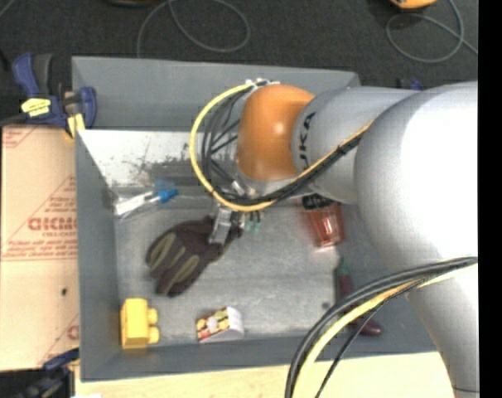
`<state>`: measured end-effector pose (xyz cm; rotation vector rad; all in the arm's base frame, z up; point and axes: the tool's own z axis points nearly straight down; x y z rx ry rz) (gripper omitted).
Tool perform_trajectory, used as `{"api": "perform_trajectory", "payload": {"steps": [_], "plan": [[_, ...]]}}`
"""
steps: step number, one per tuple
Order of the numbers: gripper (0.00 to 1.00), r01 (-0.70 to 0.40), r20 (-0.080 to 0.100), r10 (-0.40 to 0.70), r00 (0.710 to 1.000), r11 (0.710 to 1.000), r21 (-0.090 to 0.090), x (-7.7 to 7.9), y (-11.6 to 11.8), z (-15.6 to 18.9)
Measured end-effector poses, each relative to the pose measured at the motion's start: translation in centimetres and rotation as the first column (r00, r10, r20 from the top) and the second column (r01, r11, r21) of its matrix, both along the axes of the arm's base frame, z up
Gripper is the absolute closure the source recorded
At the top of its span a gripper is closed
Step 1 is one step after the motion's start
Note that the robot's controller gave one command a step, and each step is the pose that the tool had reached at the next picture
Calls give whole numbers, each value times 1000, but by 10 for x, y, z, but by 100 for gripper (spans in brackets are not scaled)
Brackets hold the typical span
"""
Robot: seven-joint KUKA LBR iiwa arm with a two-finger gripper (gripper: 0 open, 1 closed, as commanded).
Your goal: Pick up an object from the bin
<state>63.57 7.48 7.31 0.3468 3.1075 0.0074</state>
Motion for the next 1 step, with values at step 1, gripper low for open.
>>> {"api": "perform_trajectory", "payload": {"steps": [1], "plan": [[100,10,3,-10,1000,1000,0,3,-6,132]]}}
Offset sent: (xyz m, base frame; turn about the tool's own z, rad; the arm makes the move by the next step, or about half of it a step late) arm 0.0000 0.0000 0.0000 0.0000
